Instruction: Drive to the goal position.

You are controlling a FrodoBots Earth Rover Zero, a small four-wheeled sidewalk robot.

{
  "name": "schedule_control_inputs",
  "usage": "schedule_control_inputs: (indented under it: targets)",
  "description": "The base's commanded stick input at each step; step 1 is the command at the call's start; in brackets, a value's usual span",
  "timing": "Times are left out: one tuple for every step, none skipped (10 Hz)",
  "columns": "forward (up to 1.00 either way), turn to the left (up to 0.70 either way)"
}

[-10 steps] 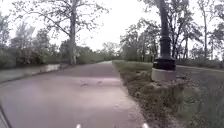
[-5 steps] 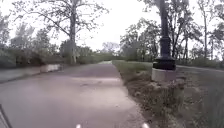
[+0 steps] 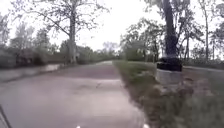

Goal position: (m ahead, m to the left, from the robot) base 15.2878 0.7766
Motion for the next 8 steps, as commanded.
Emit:
schedule_control_inputs:
  targets:
    - [0.7, 0.35]
    - [0.7, 0.35]
    - [0.7, 0.35]
    - [0.7, 0.35]
    - [0.7, 0.01]
    - [0.7, 0.0]
    - [0.7, 0.0]
    - [0.7, 0.0]
